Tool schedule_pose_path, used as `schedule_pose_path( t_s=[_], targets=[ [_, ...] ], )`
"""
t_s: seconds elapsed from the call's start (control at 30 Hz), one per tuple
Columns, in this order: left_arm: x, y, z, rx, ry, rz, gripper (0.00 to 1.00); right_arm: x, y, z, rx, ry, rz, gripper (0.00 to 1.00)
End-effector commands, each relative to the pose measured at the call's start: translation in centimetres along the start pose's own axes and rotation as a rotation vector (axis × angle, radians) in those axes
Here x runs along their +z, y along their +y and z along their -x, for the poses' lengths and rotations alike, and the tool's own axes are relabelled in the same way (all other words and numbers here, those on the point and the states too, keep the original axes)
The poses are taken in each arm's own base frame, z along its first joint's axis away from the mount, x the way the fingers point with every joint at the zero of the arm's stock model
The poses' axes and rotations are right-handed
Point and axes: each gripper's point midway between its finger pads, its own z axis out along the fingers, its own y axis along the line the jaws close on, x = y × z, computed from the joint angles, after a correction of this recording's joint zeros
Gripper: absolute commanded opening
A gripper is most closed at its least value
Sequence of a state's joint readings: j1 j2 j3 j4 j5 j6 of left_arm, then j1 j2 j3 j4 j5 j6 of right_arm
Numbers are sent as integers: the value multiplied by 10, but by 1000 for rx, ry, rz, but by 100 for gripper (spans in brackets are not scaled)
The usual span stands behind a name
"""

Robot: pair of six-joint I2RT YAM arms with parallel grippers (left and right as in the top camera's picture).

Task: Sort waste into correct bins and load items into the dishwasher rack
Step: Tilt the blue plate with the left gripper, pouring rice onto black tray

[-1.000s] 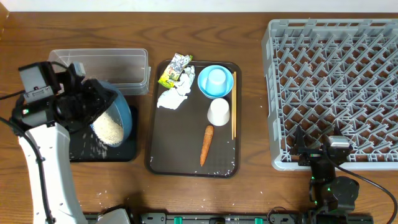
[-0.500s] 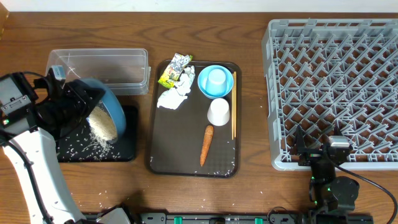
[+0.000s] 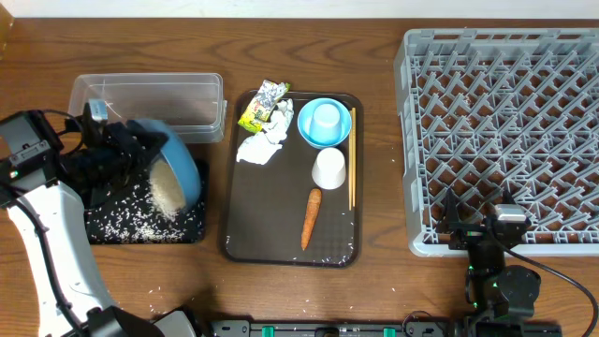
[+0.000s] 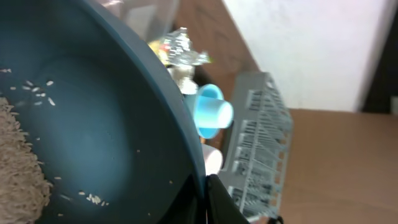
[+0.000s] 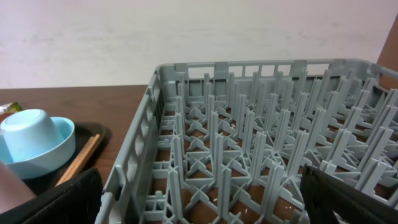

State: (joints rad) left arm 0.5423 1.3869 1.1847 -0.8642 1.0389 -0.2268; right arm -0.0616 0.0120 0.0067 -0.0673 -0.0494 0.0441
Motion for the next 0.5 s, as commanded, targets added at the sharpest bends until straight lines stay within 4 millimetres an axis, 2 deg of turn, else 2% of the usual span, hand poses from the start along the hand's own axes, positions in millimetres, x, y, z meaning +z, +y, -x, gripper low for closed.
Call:
schedule_pose_path(
  t_s=[0.0, 0.1, 0.33, 0.47],
  targets=[
    [-1, -15, -4, 45, 20, -95, 6, 0, -1, 0, 3, -1, -3, 99],
    [-1, -15, -6, 32, 29, -94, 6, 0, -1, 0, 3, -1, -3, 99],
    [-11, -4, 3, 6, -14, -67, 6, 0, -1, 0, 3, -1, -3, 99],
    [-21, -13, 1, -26, -11, -156, 6, 0, -1, 0, 3, -1, -3, 99]
  ],
)
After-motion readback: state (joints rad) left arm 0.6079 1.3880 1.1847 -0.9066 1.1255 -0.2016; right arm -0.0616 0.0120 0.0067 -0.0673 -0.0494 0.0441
